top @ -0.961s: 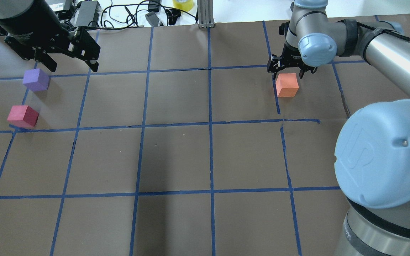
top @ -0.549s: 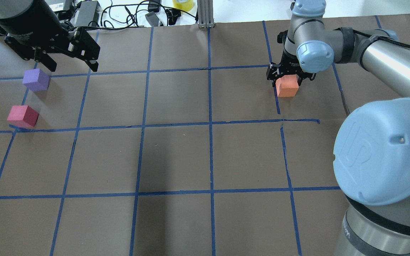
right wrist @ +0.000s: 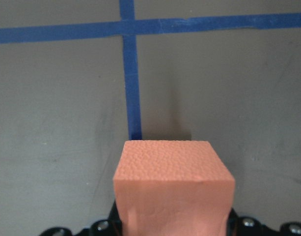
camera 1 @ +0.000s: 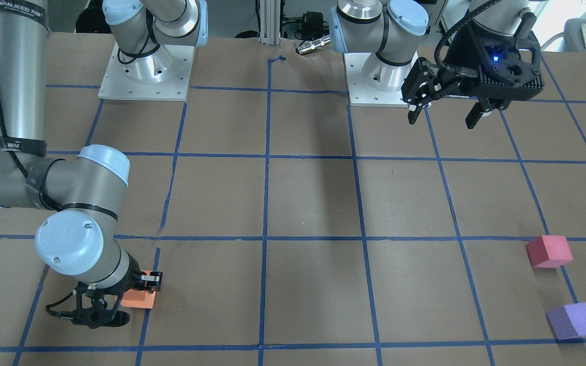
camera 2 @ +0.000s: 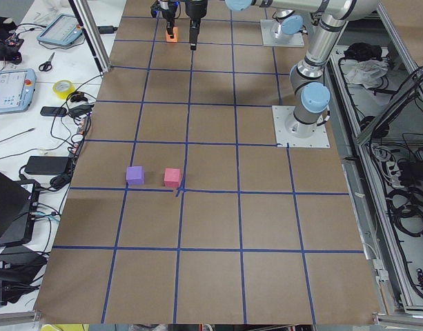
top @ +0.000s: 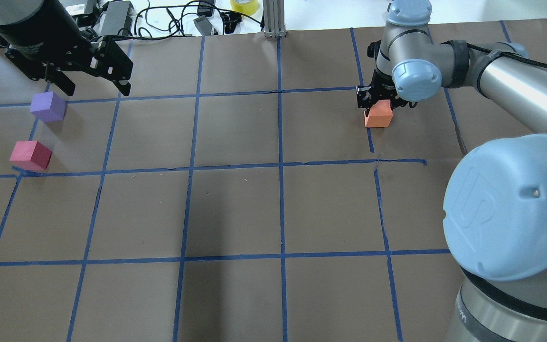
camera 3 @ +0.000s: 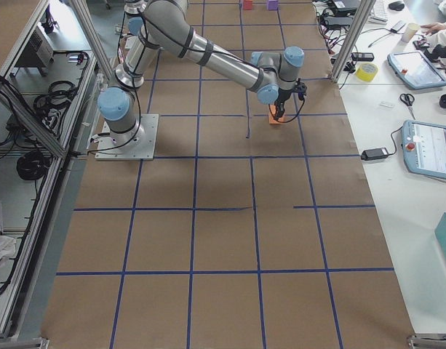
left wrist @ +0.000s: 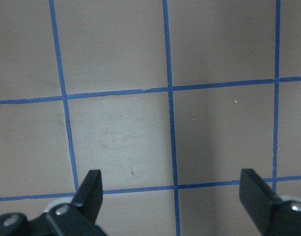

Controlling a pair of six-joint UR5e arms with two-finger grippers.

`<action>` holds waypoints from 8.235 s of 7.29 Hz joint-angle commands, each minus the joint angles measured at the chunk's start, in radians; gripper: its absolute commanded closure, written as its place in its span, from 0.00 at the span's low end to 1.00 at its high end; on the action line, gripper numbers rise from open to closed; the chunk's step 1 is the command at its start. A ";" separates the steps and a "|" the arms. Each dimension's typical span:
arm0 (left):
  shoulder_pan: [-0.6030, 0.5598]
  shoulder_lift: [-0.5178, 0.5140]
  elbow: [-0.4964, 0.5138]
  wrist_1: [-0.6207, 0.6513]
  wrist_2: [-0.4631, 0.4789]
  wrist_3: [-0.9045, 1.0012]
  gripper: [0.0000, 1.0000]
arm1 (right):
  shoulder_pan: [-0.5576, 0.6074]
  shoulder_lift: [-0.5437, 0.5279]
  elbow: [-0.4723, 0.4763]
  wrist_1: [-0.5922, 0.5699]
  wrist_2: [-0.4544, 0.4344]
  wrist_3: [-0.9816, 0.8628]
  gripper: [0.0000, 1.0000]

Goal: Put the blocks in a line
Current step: 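Carry the orange cube with the right gripper toward the table center, then lower the orange cube onto the table and open the right gripper, then raise the right gripper away while the left gripper reaches to the orange cube, then close the left gripper on the orange cube, then carry the orange cube with the left gripper toward the purple cube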

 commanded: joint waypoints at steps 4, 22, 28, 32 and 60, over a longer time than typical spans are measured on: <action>0.002 0.000 0.000 0.000 -0.001 0.000 0.00 | 0.275 0.011 -0.173 0.034 0.063 0.291 0.73; 0.003 -0.032 0.003 0.009 0.002 -0.002 0.00 | 0.367 0.141 -0.228 0.029 0.054 0.286 0.48; 0.009 -0.020 0.003 0.008 0.003 0.002 0.00 | 0.369 0.138 -0.230 0.014 0.055 0.283 0.00; 0.020 -0.176 0.029 0.143 -0.059 -0.061 0.00 | 0.257 -0.040 -0.247 0.189 0.105 0.210 0.00; -0.084 -0.588 0.046 0.457 0.093 -0.194 1.00 | -0.046 -0.506 -0.092 0.649 0.043 -0.160 0.00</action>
